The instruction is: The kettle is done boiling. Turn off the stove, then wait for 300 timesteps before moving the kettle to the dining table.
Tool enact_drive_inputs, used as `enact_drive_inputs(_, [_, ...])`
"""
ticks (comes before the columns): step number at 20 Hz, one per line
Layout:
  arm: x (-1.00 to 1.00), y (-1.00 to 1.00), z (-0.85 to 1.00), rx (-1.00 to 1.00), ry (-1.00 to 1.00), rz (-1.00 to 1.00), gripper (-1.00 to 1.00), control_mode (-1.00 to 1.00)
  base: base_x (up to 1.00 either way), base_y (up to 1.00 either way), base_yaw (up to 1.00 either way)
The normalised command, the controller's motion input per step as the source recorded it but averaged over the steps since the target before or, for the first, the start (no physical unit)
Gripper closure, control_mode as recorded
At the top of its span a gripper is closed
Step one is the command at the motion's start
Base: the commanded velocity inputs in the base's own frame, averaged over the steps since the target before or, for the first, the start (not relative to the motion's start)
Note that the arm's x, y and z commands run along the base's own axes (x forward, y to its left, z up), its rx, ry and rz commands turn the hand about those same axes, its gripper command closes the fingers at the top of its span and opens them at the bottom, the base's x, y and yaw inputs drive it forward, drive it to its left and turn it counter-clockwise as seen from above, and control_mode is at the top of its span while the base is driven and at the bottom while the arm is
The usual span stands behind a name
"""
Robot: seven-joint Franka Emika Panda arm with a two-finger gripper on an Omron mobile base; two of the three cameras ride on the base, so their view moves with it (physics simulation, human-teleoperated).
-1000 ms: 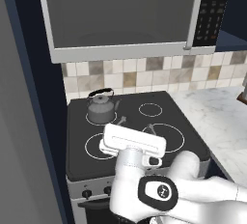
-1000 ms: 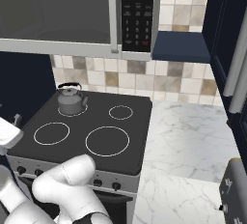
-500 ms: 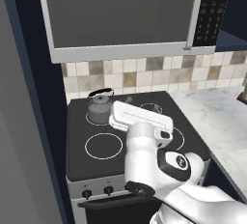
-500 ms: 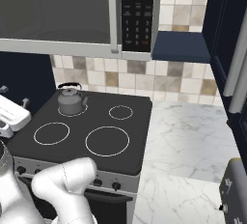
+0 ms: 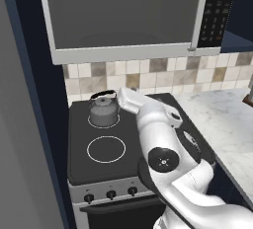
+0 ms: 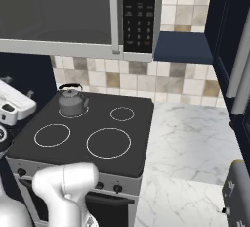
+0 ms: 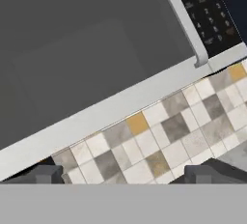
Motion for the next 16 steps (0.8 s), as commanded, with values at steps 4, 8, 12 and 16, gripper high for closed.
enact_drive_inputs(4, [0.06, 0.00, -0.04, 0.11, 0.25, 0.19, -1.00, -1.00, 0.00, 0.00, 0.00])
enact_drive_inputs(8, [0.04, 0.00, -0.03, 0.11, 0.24, 0.20, -1.00, -1.00, 0.00, 0.00, 0.00])
enact_drive_inputs(12, [0.06, 0.00, -0.05, 0.09, 0.24, 0.18, -1.00, -1.00, 0.00, 0.00, 0.00])
enact_drive_inputs(16, [0.13, 0.05, 0.00, 0.08, 0.30, 0.17, -1.00, -1.00, 0.00, 0.00, 0.00])
